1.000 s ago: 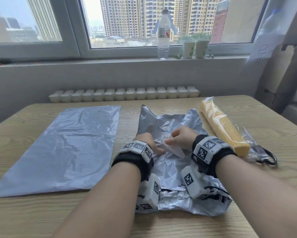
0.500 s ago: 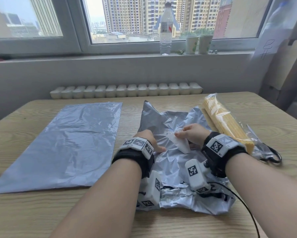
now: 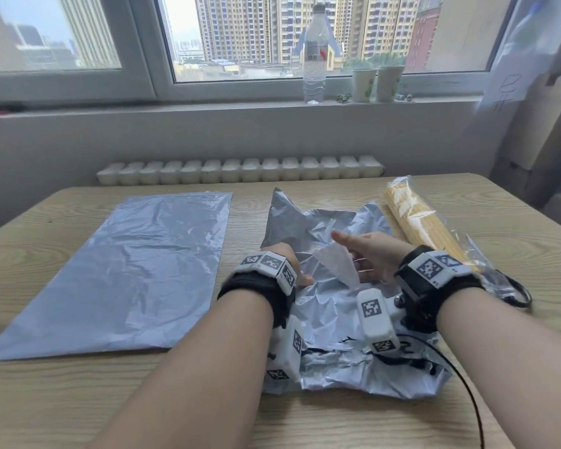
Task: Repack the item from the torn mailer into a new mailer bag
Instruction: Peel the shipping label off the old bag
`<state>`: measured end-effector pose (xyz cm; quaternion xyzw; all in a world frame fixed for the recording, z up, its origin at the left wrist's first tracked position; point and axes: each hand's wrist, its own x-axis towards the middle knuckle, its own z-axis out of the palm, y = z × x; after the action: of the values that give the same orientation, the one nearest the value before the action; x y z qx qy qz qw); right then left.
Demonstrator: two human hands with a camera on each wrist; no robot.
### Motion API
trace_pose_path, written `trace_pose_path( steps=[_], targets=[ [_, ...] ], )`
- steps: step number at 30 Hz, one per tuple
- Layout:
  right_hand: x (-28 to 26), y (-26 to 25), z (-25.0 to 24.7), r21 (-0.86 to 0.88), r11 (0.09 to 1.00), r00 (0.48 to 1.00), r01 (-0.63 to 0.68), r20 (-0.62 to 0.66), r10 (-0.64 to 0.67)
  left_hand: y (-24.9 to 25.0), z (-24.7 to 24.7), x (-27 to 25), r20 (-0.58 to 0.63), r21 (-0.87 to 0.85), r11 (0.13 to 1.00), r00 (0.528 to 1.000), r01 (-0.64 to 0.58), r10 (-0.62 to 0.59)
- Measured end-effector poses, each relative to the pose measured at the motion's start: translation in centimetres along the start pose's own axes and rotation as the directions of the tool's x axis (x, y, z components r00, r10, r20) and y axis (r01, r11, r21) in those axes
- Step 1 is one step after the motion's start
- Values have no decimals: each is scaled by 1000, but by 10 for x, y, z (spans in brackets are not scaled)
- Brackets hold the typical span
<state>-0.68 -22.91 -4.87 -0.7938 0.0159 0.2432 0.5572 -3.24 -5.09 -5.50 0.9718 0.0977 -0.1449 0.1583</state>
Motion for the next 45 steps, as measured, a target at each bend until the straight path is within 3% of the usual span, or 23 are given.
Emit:
trace_pose_path(
  steps=[3, 5, 8, 13, 22, 27, 31, 35, 36, 38, 41, 45],
  targets=[
    [-10, -6, -10, -362, 932, 991, -19, 114, 64, 10, -7, -3, -13, -32, 998, 999, -48, 48],
    [-12, -4, -9, -498, 867, 997, 0, 69, 39, 20, -10, -9, 51, -80, 996, 997, -46, 50],
    [-12, -1, -5, -396, 915, 996, 84, 32, -77, 31, -7, -16, 62, -186, 978, 993, -90, 103],
    [-7, 1, 0, -309, 944, 989, 115, -49, -137, 28, 3, -14, -54, -138, 973, 983, -184, 178],
    [12, 0, 5, -216, 970, 977, 110, -155, -145, 15, 5, -9, 63, -280, 956, 992, -89, 111],
    [17, -2, -6, -173, 981, 957, 91, -258, -134, 15, 2, -10, 102, -247, 963, 985, -108, 137],
    [8, -10, -7, -34, 996, 977, 88, -190, -93, 16, 1, -10, 125, -239, 965, 982, -110, 143],
    [0, -14, -4, -10, 992, 988, 123, -98, -123, 12, -12, -14, 242, -309, 948, 958, -75, 154],
    [-1, -14, -4, -12, 993, 988, 118, -98, -119, 11, -17, -12, 228, -351, 935, 963, -59, 147],
    [0, -13, -3, -27, 995, 993, 99, -66, -101, 9, -25, -5, 82, -392, 918, 991, -66, 106],
    [3, -11, 0, -101, 990, 994, 98, -28, -101, 9, -25, 0, -135, -254, 963, 989, -96, 63],
    [8, -12, 8, -377, 913, 975, 158, -86, -205, 7, -11, 5, -87, -148, 985, 993, -87, 74]
  ],
)
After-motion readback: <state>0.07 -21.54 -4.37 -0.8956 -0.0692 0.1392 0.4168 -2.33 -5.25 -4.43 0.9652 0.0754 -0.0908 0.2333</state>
